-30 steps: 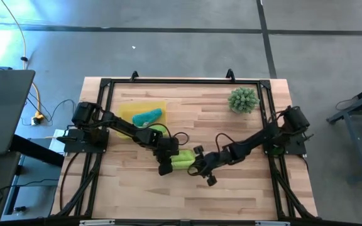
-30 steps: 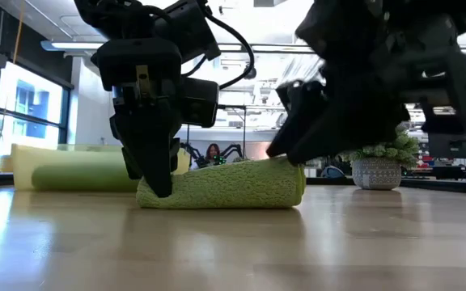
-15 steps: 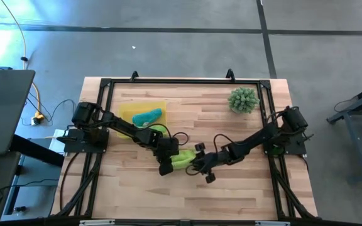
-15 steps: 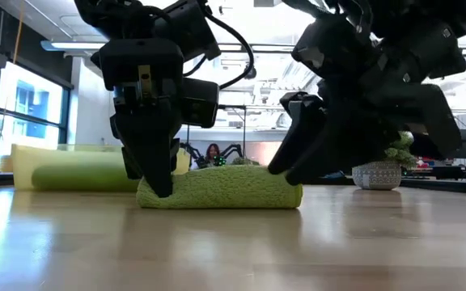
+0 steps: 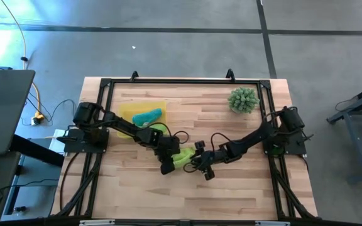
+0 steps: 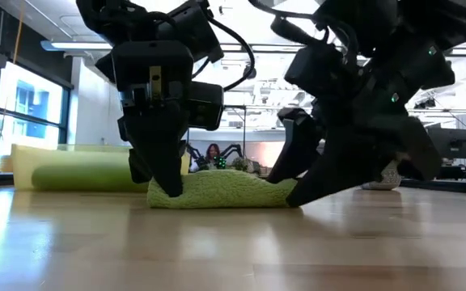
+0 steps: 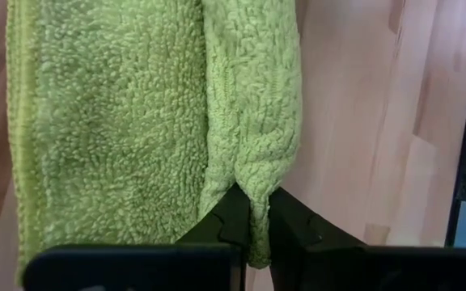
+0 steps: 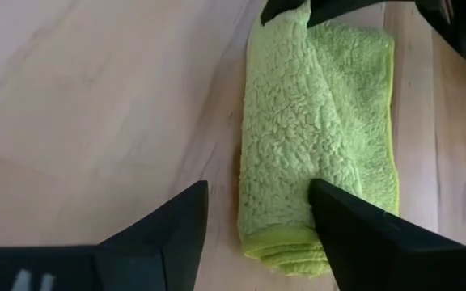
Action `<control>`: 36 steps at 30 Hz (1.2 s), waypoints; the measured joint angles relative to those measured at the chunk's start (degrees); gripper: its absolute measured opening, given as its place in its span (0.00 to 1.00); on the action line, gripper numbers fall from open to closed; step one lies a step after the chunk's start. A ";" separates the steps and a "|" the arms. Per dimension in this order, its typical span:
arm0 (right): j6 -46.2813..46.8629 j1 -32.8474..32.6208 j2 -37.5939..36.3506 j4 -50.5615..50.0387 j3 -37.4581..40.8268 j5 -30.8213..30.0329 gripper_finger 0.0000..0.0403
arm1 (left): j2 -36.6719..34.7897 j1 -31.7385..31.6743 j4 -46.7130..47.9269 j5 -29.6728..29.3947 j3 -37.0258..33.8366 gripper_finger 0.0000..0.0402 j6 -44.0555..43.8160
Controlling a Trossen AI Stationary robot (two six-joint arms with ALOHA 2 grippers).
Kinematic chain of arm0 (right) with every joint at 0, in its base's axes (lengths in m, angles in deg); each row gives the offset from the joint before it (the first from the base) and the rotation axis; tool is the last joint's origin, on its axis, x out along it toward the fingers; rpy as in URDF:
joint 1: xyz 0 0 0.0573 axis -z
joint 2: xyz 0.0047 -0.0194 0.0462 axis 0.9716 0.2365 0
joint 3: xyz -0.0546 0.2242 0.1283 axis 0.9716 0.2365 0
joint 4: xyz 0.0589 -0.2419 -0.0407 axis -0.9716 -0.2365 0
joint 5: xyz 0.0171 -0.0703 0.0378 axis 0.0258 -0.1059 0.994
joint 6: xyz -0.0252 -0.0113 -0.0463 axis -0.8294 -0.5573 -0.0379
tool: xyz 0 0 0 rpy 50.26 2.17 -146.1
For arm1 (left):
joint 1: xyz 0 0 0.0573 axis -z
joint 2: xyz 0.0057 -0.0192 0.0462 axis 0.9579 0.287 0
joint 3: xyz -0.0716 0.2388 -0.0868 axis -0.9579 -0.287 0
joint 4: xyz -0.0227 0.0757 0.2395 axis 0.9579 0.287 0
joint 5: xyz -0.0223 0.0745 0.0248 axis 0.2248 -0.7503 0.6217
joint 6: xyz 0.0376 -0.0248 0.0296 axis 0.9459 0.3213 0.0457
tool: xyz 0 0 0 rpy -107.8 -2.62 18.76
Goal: Roll microfiber towels into tight, uniform cylinder then place into a basket
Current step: Roll the light green microfiber towel
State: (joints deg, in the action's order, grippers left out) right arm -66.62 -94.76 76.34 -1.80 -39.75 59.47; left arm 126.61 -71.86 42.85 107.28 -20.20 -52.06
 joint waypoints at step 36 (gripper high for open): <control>22.25 6.37 1.68 -2.49 0.00 11.24 0.03 | -9.94 3.38 7.18 -2.67 0.02 0.27 13.52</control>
State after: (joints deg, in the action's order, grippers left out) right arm -44.38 -88.39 78.02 -4.29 -39.75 70.71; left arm 116.67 -68.47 50.02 104.61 -20.18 -38.54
